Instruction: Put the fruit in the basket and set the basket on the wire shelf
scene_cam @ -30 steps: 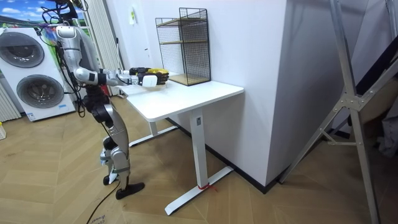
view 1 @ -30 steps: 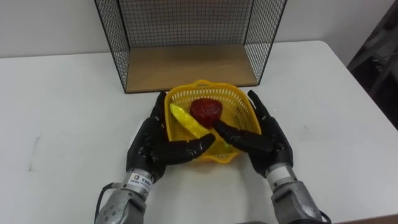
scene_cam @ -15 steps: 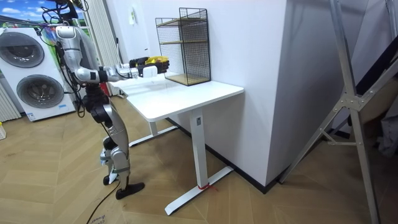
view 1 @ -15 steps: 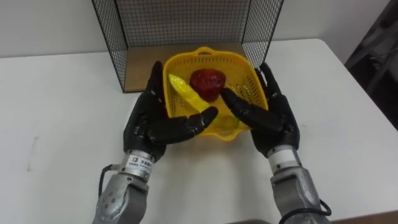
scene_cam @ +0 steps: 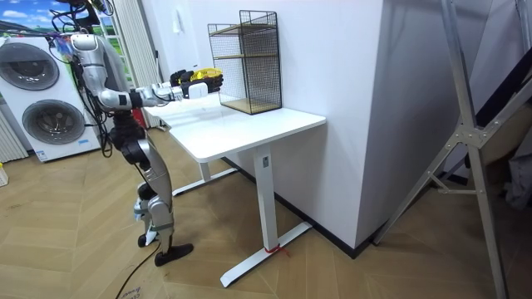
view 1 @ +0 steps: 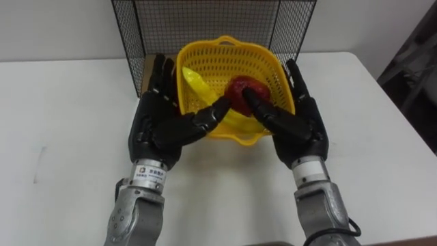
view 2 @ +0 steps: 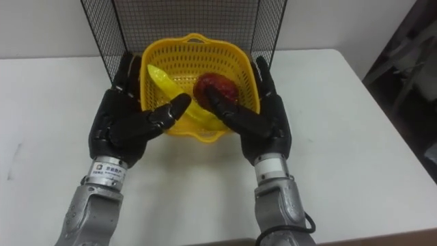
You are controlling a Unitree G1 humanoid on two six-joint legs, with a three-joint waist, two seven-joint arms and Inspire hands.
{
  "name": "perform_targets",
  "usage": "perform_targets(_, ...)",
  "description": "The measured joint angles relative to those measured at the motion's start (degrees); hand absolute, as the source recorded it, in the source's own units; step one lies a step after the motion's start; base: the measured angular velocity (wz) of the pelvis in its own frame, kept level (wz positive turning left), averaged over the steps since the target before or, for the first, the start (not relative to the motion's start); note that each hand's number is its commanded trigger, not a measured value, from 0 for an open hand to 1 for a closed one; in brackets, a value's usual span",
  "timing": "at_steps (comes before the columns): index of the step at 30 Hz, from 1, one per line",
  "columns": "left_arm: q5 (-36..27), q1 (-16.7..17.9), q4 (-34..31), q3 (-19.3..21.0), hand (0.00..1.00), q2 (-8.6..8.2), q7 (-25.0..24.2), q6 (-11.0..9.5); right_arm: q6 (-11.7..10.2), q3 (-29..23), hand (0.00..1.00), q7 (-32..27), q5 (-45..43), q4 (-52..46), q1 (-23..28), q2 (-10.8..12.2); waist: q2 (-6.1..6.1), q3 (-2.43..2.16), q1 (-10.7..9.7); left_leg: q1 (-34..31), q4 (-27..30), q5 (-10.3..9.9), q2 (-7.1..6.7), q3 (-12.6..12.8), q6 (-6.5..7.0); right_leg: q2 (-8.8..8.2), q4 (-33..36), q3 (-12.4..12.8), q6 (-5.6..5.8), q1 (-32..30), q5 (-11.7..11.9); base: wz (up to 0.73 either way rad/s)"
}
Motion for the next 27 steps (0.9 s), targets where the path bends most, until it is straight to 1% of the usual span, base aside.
perform_targets(6, -0.01, -0.44, 0.01, -0.01, 0.00, 0.01, 0.35, -0.05, 0.00, 0.24, 0.00, 0.00, -0.74, 0.00, 0.00, -0.12, -0.28, 0.08, 0.26, -0.14, 1.36, -0.02, -0.05, -0.62, -0.02, -0.25, 0.44, -0.58, -0.03, 0.34, -0.09, 0.04)
perform_targets(8, -0.13, -0.49, 0.01, -0.01, 0.00, 0.01, 0.44, -0.10, 0.02, 0.39, 0.00, 0.00, -0.66, 0.02, 0.00, -0.14, -0.41, 0.17, 0.28, -0.38, 2.63, -0.54, -0.03, -0.62, -0.24, -0.32, 2.09, -0.61, -0.12, -0.15, -0.80, 0.00)
perform_targets(9, -0.13, -0.49, 0.03, 0.00, 0.00, 0.00, 0.58, -0.13, 0.03, 0.40, 0.00, 0.00, -0.52, 0.13, 0.02, -0.06, -0.51, 0.35, 0.28, -0.59, 4.16, -1.23, 0.06, -0.63, -0.34, -0.35, 3.72, -0.64, -0.30, -0.47, -1.68, 0.00)
perform_targets(10, -0.13, -0.50, 0.02, -0.01, 0.00, -0.04, 0.65, -0.13, 0.03, 0.41, 0.00, 0.00, -0.31, 0.14, 0.03, -0.07, -0.57, 0.38, 0.23, -0.84, 5.00, -1.69, 0.16, -0.63, -0.37, -0.33, 4.74, -0.68, -0.39, -0.79, -2.16, 0.00)
perform_targets(12, -0.09, -0.55, 0.02, 0.00, 0.00, -0.08, 0.73, -0.22, 0.13, 0.50, 0.00, 0.10, 1.29, 0.17, 0.02, -0.02, -0.79, 0.41, 0.42, -2.72, 9.35, -4.22, 0.56, -0.62, -0.80, -0.03, 9.07, -0.74, -0.96, -2.90, -4.48, -0.04)
perform_targets(13, -0.09, -0.55, 0.02, 0.00, 0.00, -0.07, 0.75, -0.19, 0.17, 0.50, 0.00, 0.10, 1.29, 0.23, 0.02, -0.01, -0.81, 0.41, 0.53, -3.27, 10.73, -4.89, 0.78, -0.69, -0.98, 0.11, 10.16, -0.80, -1.13, -3.45, -5.06, -0.04)
perform_targets(14, -0.07, -0.55, 0.01, 0.03, 0.00, -0.06, 0.75, -0.19, 0.21, 0.50, 0.00, 0.10, 1.23, 0.26, 0.03, 0.00, -0.78, 0.43, 0.72, -4.31, 13.59, -6.28, 1.40, -0.81, -1.43, 0.42, 11.94, -1.28, -1.66, -4.10, -6.24, 0.00)
perform_targets(15, -0.06, -0.53, 0.07, 0.04, 0.00, -0.06, 0.74, -0.18, 0.23, 0.48, 0.00, 0.26, 1.20, 0.27, 0.09, -0.04, -0.77, 0.48, 1.20, -5.15, 16.25, -7.22, 1.88, -1.10, -1.88, 0.81, 13.64, -1.39, -1.99, -4.71, -7.39, 0.00)
perform_targets(16, -0.03, -0.53, 0.08, 0.04, 0.00, -0.03, 0.73, -0.16, 0.23, 0.41, 0.00, 0.42, 1.20, 0.28, 0.10, -0.06, -0.77, 0.48, 1.38, -5.56, 17.64, -7.63, 2.20, -1.13, -2.19, 1.11, 14.35, -1.32, -2.17, -4.94, -7.84, 0.00)
perform_targets(17, 0.04, -0.54, 0.10, 0.05, 0.00, 0.02, 0.73, -0.18, 0.22, 0.37, 0.00, 0.71, 1.20, 0.29, 0.10, -0.07, -0.80, 0.43, 1.43, -6.97, 20.90, -7.80, 2.74, -1.24, -2.42, 1.34, 15.34, -1.08, -2.60, -5.33, -8.92, 0.00)
perform_targets(18, 0.02, -0.53, 0.13, 0.05, 0.00, 0.05, 0.73, -0.18, 0.22, 0.39, 0.00, 0.71, 1.11, 0.29, 0.10, -0.09, -0.46, 0.51, 1.70, -8.46, 24.41, -7.66, 3.52, -1.18, -2.57, 1.84, 15.57, -1.11, -2.78, -5.21, -9.22, -0.03)
perform_targets(20, -0.11, -0.49, 0.36, 0.15, 0.00, 0.22, 0.73, -0.24, 0.24, 0.57, 0.00, 0.71, 0.65, 0.34, 0.14, -0.08, -0.04, 0.51, 1.95, -9.57, 27.41, -7.42, 4.20, -1.32, -2.92, 2.65, 16.20, -0.52, -3.37, -5.09, -9.51, -0.03)
perform_targets(21, -0.09, -0.50, 0.68, 0.39, 0.00, 0.25, 0.71, -0.21, 0.24, 0.61, 0.00, 0.72, 0.59, 0.38, 0.12, -0.08, -0.13, 0.53, 1.94, -11.98, 30.50, -6.01, 4.25, -1.61, -3.31, 2.56, 16.28, -0.29, -4.12, -4.54, -9.38, 0.05)
perform_targets(22, -0.03, -0.46, 0.89, 0.43, 0.00, 0.27, 0.69, -0.22, 0.23, 0.63, 0.00, 0.75, 0.61, 0.46, 0.14, -0.11, -0.45, 0.59, 1.99, -13.18, 31.67, -5.58, 3.98, -1.72, -3.33, 2.23, 16.25, -0.11, -4.31, -4.44, -9.36, 0.14)
perform_targets(23, -0.05, -0.48, 1.19, 0.40, 0.00, 0.27, 0.69, 0.03, 0.22, 0.58, 0.00, 0.79, 0.61, 0.83, 0.10, -0.15, -0.94, 0.45, 1.84, -15.50, 29.29, -5.57, 2.72, -2.28, -3.37, 2.07, 15.88, 1.24, -4.32, -4.43, -9.36, 0.10)
perform_targets(24, -0.06, -0.48, 1.18, 0.20, 0.00, 0.12, 0.69, 0.02, 0.24, 0.56, 0.00, 0.79, 0.61, 1.12, 0.11, -0.23, -1.63, 0.78, 1.81, -18.20, 25.08, -4.80, 1.53, -2.29, -3.48, 1.98, 15.67, 2.56, -4.10, -4.57, -9.46, 0.03)
perform_targets(25, -0.06, -0.48, 1.18, 0.10, 0.00, 0.05, 0.70, 0.02, 0.30, 0.57, 0.00, 0.79, 0.63, 1.29, 0.11, -0.26, -1.54, 0.74, 1.85, -19.53, 22.68, -4.13, 1.10, -2.29, -3.46, 1.94, 15.53, 2.93, -4.00, -4.56, -9.41, -0.20)
perform_targets(26, 0.01, -0.42, 1.20, 0.14, 0.00, 0.10, 0.70, 0.01, 0.52, 0.58, 0.00, 0.91, 0.60, 1.97, 0.12, -0.23, -1.06, 0.52, 2.24, -21.05, 18.42, -0.19, 1.05, -1.94, -2.87, 1.85, 14.93, 3.01, -3.84, -4.56, -9.33, -0.47)
perform_targets(27, -0.01, -0.41, 1.24, 0.26, 0.00, 0.11, 0.69, 0.01, 1.35, 0.76, 0.00, 1.15, 0.59, 2.45, 0.27, -0.29, -0.61, -0.04, 3.06, -20.95, 16.27, 3.12, 0.98, -1.75, -2.57, 1.60, 14.95, 3.21, -3.43, -4.34, -9.64, -0.41)
